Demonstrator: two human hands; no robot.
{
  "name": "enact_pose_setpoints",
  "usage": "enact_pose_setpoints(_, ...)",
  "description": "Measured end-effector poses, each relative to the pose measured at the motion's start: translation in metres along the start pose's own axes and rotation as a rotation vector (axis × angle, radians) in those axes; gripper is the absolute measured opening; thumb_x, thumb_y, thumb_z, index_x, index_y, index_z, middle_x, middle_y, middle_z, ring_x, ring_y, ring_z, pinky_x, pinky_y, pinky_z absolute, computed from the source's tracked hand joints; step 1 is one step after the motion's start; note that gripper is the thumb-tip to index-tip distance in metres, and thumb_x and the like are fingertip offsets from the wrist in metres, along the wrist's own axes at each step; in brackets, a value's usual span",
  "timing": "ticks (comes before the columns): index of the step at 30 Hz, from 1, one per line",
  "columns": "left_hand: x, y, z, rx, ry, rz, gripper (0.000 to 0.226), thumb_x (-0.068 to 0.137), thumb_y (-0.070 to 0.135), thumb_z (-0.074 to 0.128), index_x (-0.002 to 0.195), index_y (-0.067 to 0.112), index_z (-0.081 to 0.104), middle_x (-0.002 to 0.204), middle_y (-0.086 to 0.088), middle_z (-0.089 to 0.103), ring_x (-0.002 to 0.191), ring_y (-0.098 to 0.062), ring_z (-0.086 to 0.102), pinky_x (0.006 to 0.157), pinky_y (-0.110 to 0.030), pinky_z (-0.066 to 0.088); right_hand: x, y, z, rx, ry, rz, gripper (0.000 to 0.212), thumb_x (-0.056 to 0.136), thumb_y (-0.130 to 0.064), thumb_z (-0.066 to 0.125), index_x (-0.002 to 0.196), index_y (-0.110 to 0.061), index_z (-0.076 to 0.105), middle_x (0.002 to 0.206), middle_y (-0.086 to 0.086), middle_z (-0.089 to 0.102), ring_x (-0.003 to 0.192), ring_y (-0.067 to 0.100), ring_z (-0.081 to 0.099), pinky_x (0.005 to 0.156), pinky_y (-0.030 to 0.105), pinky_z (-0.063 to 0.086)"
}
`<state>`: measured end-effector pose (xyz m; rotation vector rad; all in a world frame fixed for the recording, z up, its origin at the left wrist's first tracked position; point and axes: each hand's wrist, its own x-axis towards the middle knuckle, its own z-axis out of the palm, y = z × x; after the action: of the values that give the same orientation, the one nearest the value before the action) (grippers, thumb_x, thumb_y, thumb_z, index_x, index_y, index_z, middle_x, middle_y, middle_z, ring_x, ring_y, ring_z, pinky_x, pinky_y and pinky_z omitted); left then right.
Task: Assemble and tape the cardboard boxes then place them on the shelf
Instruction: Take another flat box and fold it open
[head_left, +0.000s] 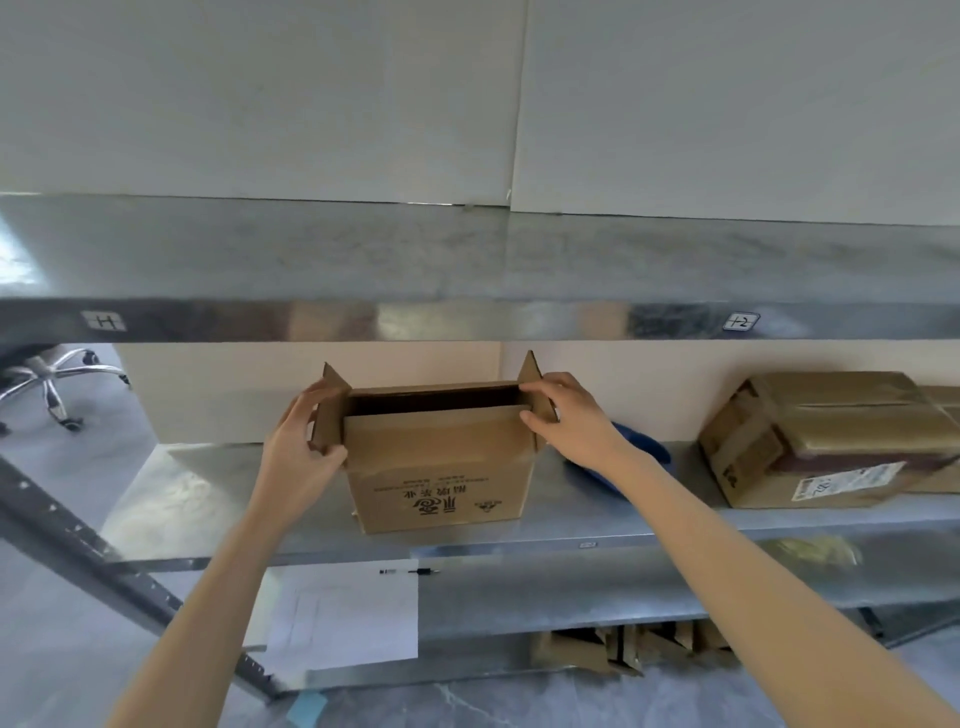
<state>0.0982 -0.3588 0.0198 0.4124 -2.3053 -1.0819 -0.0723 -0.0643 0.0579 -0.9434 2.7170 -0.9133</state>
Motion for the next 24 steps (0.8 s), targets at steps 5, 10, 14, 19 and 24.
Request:
enact_pose_setpoints(5, -0.001, -0.005, -0.009, 0.006, -0.014, 0.009, 0.077, 0.073, -0.006, 0.066, 0.110, 0.058, 0.047, 0.128, 0.019, 0.050, 0.066, -0.002, 0.059, 0.053, -0.014, 0.050, 0.012, -0.015, 0.017, 0.020, -0.018, 0.030, 0.039, 0.096, -0.032, 0.059, 0.135, -0.027, 0.053, 0.147, 0.002, 0.032, 0.128, 0.019, 0.045, 0.103, 0.024, 0.034)
enact_pose_setpoints(10, 0.001, -0.020, -0.025, 0.076, 0.001, -0.004, 0.062, 0.076, -0.006, 0.066, 0.115, 0.041, 0.052, 0.140, 0.014, 0.044, 0.069, -0.010, 0.058, 0.057, -0.013, 0.048, 0.023, -0.030, 0.030, 0.035, -0.025, 0.030, 0.037, 0.096, -0.029, 0.060, 0.133, -0.025, 0.055, 0.146, 0.001, 0.032, 0.129, 0.018, 0.043, 0.099, 0.019, 0.030)
enact_pose_setpoints(14, 0.009, -0.027, -0.026, 0.100, 0.020, -0.020, 0.051, 0.079, -0.001, 0.067, 0.116, 0.033, 0.054, 0.149, 0.009, 0.034, 0.103, -0.008, 0.051, 0.079, -0.020, 0.042, 0.028, -0.037, 0.033, 0.026, -0.011, 0.040, 0.038, 0.095, -0.028, 0.061, 0.132, -0.026, 0.055, 0.153, -0.001, 0.024, 0.133, 0.018, 0.041, 0.098, 0.020, 0.032)
enact_pose_setpoints(19, 0.025, -0.028, -0.017, 0.145, 0.061, -0.107, 0.041, 0.086, 0.017, 0.071, 0.125, 0.013, 0.060, 0.146, -0.002, 0.044, 0.120, -0.022, 0.051, 0.091, -0.028, 0.036, 0.033, -0.041, 0.031, -0.014, -0.026, 0.041, 0.035, 0.095, -0.028, 0.062, 0.129, -0.028, 0.057, 0.157, 0.000, 0.022, 0.137, 0.020, 0.038, 0.105, 0.029, 0.034)
enact_pose_setpoints(24, 0.025, -0.024, -0.011, 0.122, 0.078, -0.071, 0.039, 0.084, 0.020, 0.075, 0.120, 0.014, 0.062, 0.140, 0.002, 0.045, 0.115, -0.009, 0.048, 0.089, -0.024, 0.037, 0.034, -0.040, 0.030, -0.002, -0.017, 0.028, 0.031, 0.092, -0.024, 0.067, 0.122, -0.026, 0.062, 0.151, 0.001, 0.028, 0.134, 0.020, 0.040, 0.105, 0.027, 0.033)
